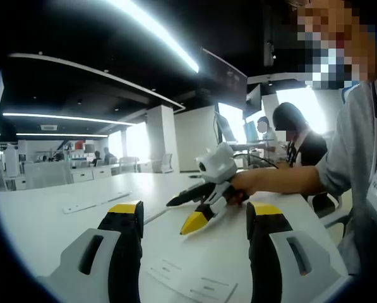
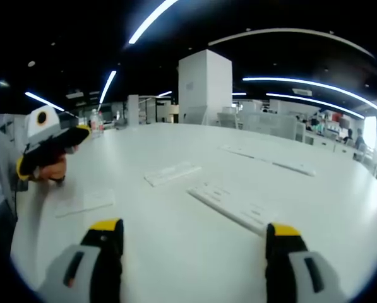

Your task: Locate the socket holder cover, grip the socket holder cover, clip it into the socket holder slot.

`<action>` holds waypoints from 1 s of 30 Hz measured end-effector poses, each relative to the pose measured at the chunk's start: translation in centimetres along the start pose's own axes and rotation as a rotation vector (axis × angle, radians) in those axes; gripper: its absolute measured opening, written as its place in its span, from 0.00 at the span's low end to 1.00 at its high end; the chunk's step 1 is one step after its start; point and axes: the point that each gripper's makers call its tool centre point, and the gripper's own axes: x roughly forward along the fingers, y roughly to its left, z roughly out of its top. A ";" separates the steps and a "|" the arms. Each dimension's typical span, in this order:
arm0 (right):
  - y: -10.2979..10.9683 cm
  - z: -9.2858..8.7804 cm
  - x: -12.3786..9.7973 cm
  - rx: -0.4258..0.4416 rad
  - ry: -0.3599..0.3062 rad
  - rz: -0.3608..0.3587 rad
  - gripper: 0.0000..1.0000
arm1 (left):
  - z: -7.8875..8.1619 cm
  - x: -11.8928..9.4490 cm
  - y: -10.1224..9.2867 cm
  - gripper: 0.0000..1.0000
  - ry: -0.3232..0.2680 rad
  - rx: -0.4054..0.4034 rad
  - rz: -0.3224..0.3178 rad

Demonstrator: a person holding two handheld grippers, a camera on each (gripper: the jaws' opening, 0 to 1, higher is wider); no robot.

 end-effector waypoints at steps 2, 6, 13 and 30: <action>-0.1 -0.2 0.0 0.002 0.009 -0.006 0.94 | 0.0 0.0 0.0 0.65 0.000 0.001 0.000; 0.0 -0.6 0.0 0.011 0.023 -0.004 0.94 | 0.0 0.0 0.0 0.65 -0.001 0.001 -0.001; -0.1 -0.5 0.0 0.009 0.020 -0.009 0.94 | 0.1 0.0 -0.1 0.65 -0.002 0.003 -0.001; -0.1 -0.4 -0.1 0.010 0.013 -0.001 0.95 | 0.0 0.0 -0.2 0.65 0.001 0.006 -0.004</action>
